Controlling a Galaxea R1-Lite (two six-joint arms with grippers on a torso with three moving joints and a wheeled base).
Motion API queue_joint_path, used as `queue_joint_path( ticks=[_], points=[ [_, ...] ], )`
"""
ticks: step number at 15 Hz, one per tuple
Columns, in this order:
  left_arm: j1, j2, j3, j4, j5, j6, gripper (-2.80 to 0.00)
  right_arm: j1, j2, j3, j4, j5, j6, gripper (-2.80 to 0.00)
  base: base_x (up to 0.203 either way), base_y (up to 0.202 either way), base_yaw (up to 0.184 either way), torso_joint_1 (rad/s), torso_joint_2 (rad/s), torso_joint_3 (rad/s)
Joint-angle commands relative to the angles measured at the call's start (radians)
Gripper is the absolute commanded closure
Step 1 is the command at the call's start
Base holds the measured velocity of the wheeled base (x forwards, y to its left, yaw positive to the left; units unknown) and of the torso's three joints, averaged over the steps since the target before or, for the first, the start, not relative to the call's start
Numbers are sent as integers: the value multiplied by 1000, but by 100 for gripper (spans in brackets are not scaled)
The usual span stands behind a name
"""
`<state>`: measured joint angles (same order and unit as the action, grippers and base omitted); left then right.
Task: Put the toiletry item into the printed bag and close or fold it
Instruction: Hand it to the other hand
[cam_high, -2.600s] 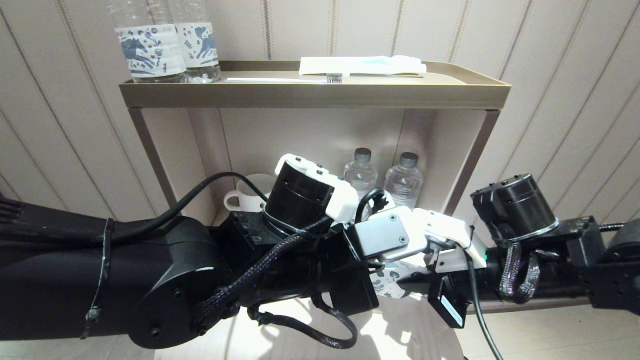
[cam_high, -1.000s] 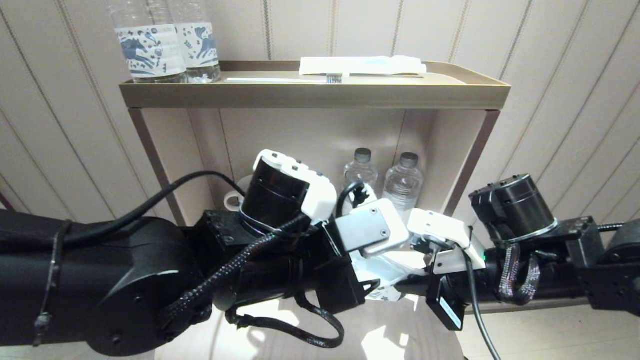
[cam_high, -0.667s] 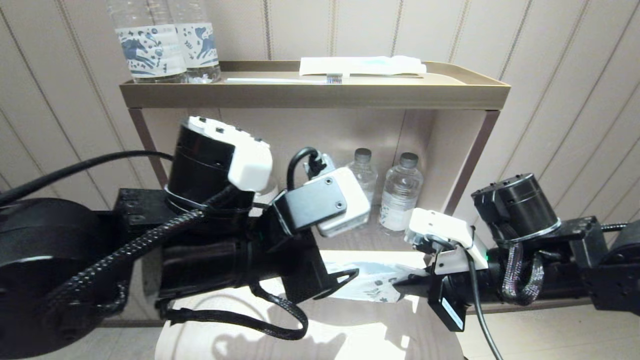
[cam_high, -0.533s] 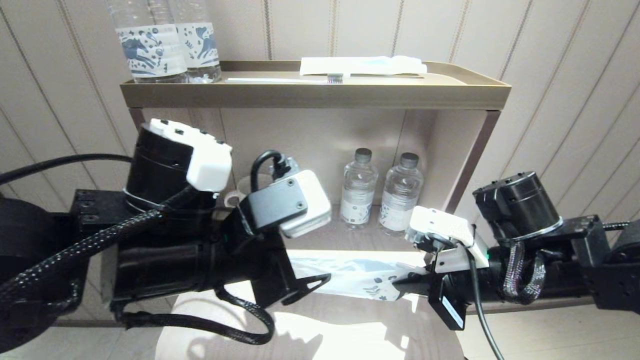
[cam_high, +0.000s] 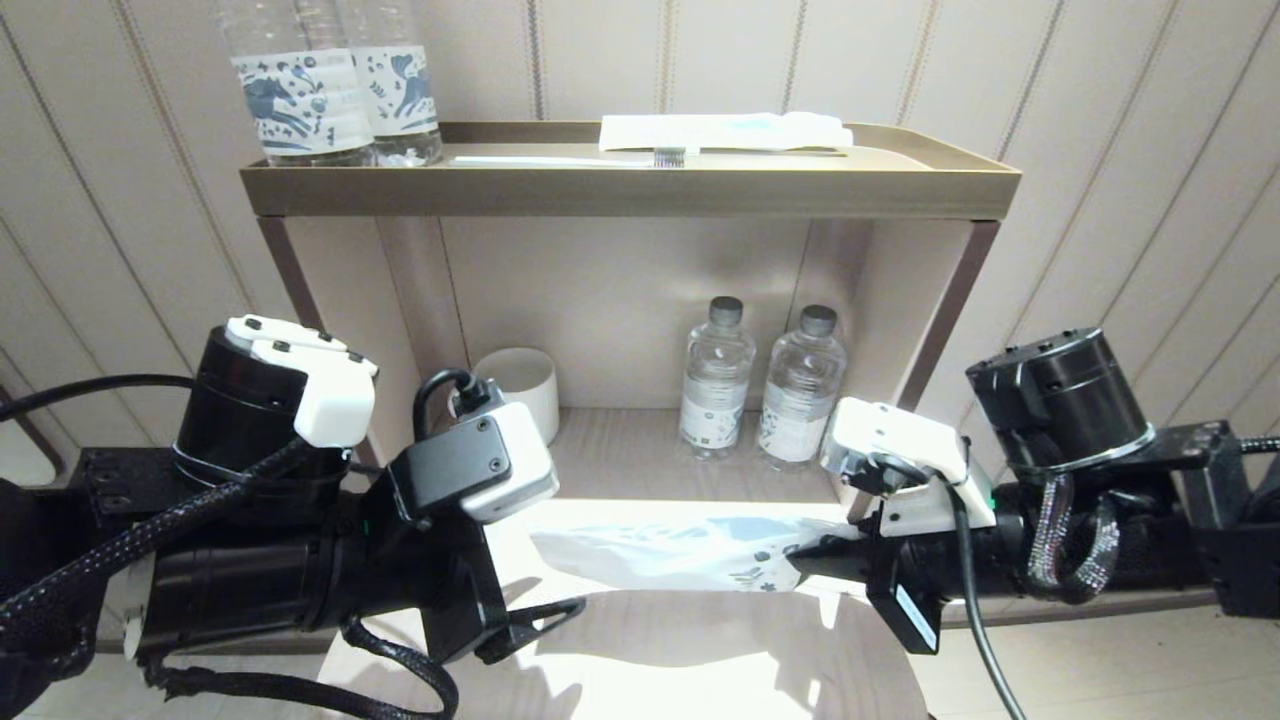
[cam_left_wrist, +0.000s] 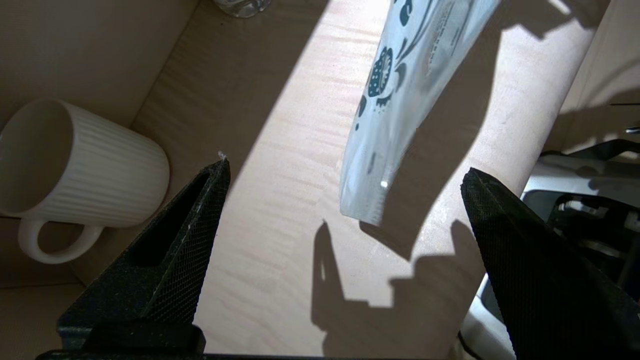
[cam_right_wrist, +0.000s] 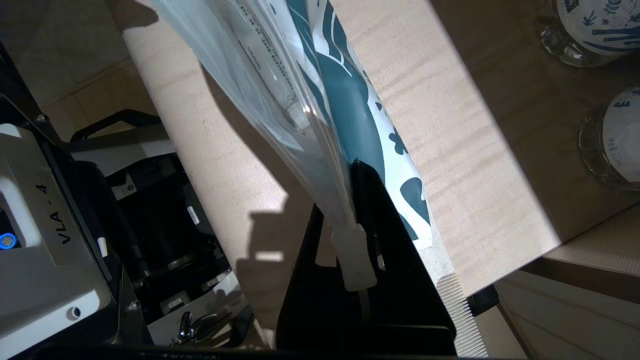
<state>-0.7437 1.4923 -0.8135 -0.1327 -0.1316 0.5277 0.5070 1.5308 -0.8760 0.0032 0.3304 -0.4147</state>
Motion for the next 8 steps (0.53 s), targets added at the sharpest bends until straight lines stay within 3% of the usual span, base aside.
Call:
queue_joint_path(
  ticks=[1,8],
  points=[
    [6,21,4,-7,-8,3,-280,1,-8,-3,0,2,-3,0,0,0,0,0,0,0],
    [6,120,4,-140,-23,6,-280,7,2,-5,-2,2,-3,0,0,0,0,0,0,0]
  ],
)
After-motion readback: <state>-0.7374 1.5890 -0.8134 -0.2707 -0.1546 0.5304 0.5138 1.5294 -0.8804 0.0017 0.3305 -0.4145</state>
